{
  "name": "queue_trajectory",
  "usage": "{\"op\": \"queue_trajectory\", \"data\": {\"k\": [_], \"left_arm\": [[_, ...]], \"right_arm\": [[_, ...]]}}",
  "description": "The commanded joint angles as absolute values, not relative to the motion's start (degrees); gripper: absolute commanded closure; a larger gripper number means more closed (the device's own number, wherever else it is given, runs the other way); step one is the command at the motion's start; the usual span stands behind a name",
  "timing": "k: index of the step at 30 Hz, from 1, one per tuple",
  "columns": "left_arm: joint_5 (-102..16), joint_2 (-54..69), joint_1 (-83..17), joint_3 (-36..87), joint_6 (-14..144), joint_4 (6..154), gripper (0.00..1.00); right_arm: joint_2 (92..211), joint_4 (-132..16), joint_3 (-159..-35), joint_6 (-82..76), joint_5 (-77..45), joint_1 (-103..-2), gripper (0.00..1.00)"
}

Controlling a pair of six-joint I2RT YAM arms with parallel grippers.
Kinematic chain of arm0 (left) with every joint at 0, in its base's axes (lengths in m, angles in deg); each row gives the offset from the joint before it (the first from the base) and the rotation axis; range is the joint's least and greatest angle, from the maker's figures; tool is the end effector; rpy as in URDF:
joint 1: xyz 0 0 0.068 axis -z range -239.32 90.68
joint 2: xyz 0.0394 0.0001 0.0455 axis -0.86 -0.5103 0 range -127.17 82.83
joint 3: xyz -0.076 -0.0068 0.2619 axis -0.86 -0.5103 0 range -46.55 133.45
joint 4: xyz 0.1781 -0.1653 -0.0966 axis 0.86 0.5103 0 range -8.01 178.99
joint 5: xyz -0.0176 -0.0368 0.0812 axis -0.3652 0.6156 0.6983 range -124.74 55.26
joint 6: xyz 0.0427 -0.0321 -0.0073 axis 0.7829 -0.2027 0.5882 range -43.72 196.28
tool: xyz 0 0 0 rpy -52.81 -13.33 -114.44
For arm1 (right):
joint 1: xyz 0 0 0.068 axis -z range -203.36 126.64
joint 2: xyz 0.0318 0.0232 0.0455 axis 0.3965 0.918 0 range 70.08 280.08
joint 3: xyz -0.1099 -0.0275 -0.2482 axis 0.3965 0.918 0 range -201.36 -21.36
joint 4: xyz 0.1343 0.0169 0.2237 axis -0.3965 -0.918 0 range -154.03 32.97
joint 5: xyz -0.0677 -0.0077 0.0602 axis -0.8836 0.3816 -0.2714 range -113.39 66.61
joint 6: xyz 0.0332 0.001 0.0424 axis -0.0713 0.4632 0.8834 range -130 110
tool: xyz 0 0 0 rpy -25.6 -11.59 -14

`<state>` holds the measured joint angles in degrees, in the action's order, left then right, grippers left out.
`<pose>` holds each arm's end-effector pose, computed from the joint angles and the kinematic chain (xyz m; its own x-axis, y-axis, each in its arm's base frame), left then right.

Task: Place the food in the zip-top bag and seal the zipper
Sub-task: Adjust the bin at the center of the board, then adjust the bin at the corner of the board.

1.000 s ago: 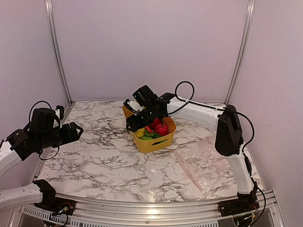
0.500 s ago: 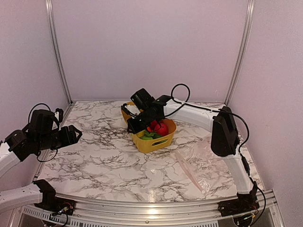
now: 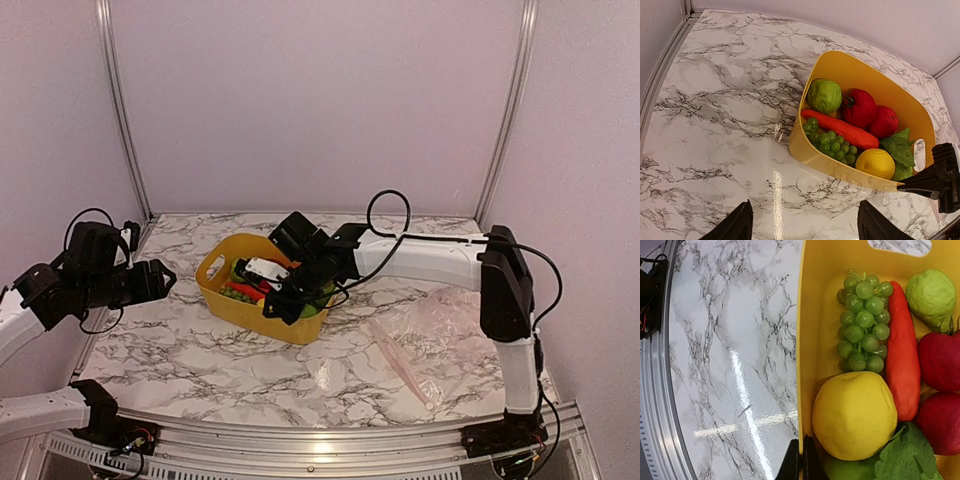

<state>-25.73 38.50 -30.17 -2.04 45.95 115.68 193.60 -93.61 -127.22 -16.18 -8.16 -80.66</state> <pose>0.1486 -0.0765 0.2985 -0.6015 -0.2355 -0.7634 0.0733 0.9352 -0.3463 0.2520 0.4096 0.2286 -0.3395 -0.7212 -0.6039 -0.9369 0.3164 0.1489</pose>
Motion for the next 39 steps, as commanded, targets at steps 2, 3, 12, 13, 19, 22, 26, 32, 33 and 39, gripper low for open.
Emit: {"op": "queue_trajectory", "data": {"k": [2, 3, 12, 13, 19, 22, 26, 32, 33, 39], "left_arm": [[-25.58, 34.17, -30.31, 0.77, 46.3, 115.21, 0.26], [-25.47, 33.21, -30.3, 0.96, 45.6, 114.82, 0.26], [-26.77, 20.14, -30.32, 5.54, 42.61, 109.63, 0.27], [-27.09, 18.35, -30.32, 6.35, 42.69, 109.93, 0.27], [-24.45, 9.25, -30.32, 10.48, 42.69, 112.66, 0.37], [-22.53, 5.7, -30.31, 12.2, 42.58, 113.76, 0.45], [-22.06, 1.25, -30.31, 13.58, 42.63, 113.65, 0.54], [-20.5, -2.76, -30.68, 14.03, 43.26, 112.31, 0.7], [-20.48, -3.2, -30.93, 14.06, 43.41, 112.36, 0.72], [-18.74, -0.52, -34.67, 12.21, 46.3, 113.53, 0.81]], "right_arm": [[186.92, -96.19, -120.7, -25.09, 0.54, -82.27, 1.0], [185.56, -96.1, -119.17, -26.09, 1.17, -82.33, 1.0], [178.88, -96.87, -119.39, -25.28, 1.6, -82.18, 0.63], [178.21, -96.95, -119.39, -24.86, 2.47, -82.08, 0.61], [171.4, -93.54, -112.93, -16.91, 0.66, -76.64, 0.6], [165.9, -89.59, -106.07, -11.3, -3.85, -72.22, 0.6], [159.32, -89.14, -99.48, -5.89, -14.77, -69.19, 0.61], [152.64, -91.67, -89.27, 2.92, -20.95, -66.93, 0.62], [151.94, -91.74, -87.77, 4.08, -21.27, -66.89, 0.62], [150.36, -93.2, -82.82, 7.74, -21.47, -66.78, 0.63]]}}
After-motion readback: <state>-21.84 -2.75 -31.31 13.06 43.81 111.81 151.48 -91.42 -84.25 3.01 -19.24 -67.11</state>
